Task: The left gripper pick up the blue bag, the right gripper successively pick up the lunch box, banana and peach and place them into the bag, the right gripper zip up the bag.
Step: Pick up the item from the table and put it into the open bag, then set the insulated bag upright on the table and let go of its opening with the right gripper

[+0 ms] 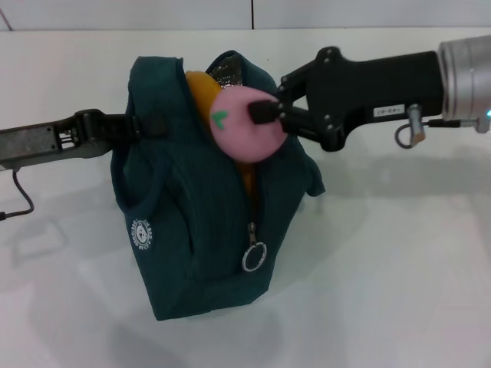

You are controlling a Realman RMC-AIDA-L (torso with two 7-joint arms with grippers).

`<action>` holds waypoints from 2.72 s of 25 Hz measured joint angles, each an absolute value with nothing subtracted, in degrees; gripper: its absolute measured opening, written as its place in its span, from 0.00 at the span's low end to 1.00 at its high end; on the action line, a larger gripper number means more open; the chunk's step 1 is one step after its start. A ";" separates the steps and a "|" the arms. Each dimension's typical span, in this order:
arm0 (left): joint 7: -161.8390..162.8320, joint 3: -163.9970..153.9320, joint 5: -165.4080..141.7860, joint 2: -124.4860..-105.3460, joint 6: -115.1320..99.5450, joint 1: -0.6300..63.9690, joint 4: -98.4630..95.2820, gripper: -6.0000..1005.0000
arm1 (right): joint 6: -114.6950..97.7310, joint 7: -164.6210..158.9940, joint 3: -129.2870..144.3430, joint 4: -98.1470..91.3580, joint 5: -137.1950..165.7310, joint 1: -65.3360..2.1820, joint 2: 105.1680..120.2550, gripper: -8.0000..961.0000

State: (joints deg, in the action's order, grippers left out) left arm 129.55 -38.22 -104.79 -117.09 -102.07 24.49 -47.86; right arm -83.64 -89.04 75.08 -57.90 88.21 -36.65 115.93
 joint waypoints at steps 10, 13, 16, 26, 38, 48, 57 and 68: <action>129.55 -38.23 -104.74 -116.97 -102.04 24.50 -47.31 0.05 | -81.05 -85.96 78.96 -57.08 85.30 -37.02 116.00 0.08; 129.55 -38.19 -104.74 -116.83 -102.04 24.55 -47.12 0.05 | -80.24 -86.16 80.52 -56.50 85.67 -37.19 115.88 0.09; 129.55 -38.00 -104.74 -116.75 -102.03 24.33 -47.11 0.05 | -79.83 -86.59 81.40 -54.99 85.82 -37.31 115.66 0.09; 129.55 -37.88 -104.69 -116.34 -102.03 24.09 -47.10 0.05 | -79.72 -91.03 81.20 -55.64 91.30 -36.85 115.34 0.12; 129.55 -37.88 -104.67 -116.27 -101.87 24.33 -47.11 0.05 | -81.29 -92.37 79.89 -57.58 93.13 -37.18 115.22 0.14; 129.55 -37.88 -104.67 -116.31 -101.69 24.50 -47.11 0.05 | -82.37 -93.67 78.95 -59.04 93.61 -37.05 115.23 0.27; 129.55 -37.88 -104.67 -116.37 -101.68 24.46 -47.11 0.05 | -83.40 -93.90 73.01 -59.45 93.70 -36.49 115.31 0.63; 129.55 -37.88 -104.72 -116.52 -101.76 24.29 -47.11 0.05 | -77.70 -98.34 61.98 -58.25 94.05 -33.77 114.90 0.76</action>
